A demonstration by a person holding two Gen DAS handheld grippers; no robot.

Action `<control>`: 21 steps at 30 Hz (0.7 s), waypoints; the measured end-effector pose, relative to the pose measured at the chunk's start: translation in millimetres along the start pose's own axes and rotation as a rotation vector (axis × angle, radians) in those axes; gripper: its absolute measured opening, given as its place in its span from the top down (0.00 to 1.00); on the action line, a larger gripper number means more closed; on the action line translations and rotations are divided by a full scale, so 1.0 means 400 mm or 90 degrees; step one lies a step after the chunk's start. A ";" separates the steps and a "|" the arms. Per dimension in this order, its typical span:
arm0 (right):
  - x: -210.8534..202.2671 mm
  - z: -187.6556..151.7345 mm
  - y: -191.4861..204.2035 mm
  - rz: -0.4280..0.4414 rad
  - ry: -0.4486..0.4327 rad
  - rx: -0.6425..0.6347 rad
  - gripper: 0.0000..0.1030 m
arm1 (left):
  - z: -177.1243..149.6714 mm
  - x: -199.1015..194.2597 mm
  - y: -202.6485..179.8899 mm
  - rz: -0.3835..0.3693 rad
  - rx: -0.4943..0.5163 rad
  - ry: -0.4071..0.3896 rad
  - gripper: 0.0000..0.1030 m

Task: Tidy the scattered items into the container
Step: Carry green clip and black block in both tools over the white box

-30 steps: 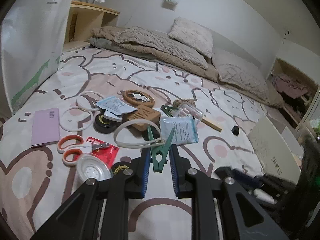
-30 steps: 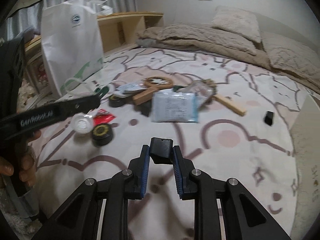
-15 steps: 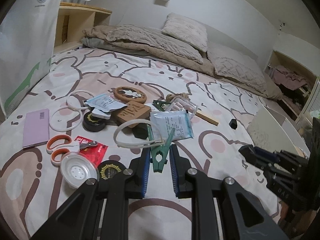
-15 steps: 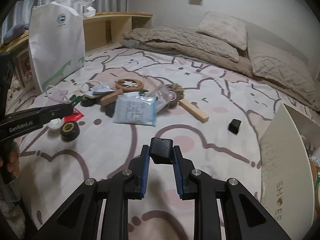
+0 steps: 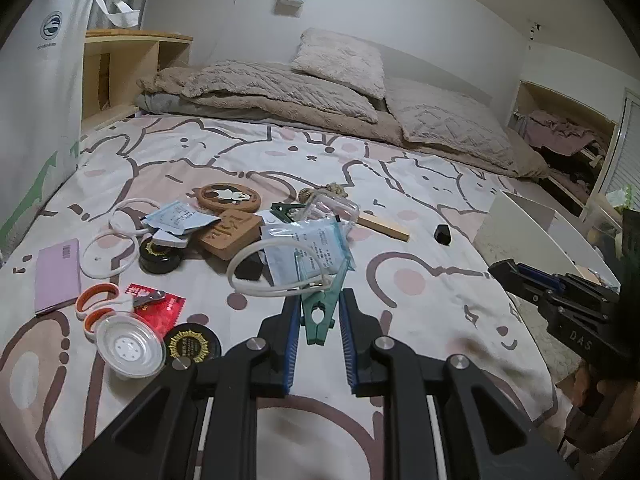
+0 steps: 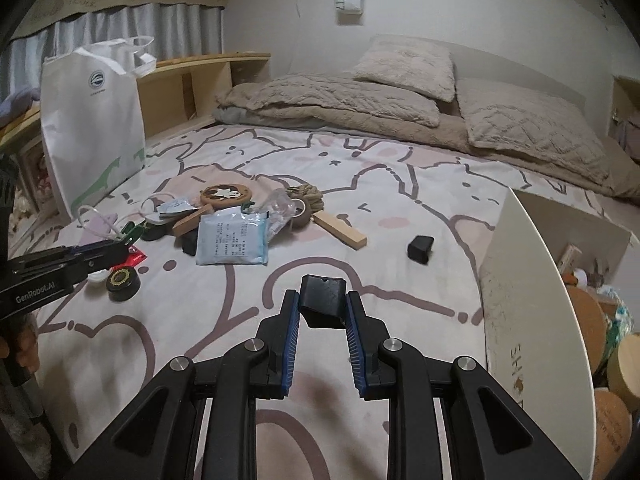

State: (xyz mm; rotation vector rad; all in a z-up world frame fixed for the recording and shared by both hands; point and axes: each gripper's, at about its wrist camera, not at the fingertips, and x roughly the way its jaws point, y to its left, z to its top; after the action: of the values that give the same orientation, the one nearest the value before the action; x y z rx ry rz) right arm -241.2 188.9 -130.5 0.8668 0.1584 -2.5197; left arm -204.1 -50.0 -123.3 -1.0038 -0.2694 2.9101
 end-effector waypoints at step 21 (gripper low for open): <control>-0.082 0.008 -0.008 0.006 -0.062 -0.006 0.77 | 0.006 -0.029 -0.048 -0.047 -0.008 -0.009 0.81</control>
State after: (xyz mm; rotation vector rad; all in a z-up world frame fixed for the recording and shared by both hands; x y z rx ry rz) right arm -221.8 203.7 -108.4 0.7381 0.1344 -2.5445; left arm -196.6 -32.8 -110.7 -0.9545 -0.3188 2.8531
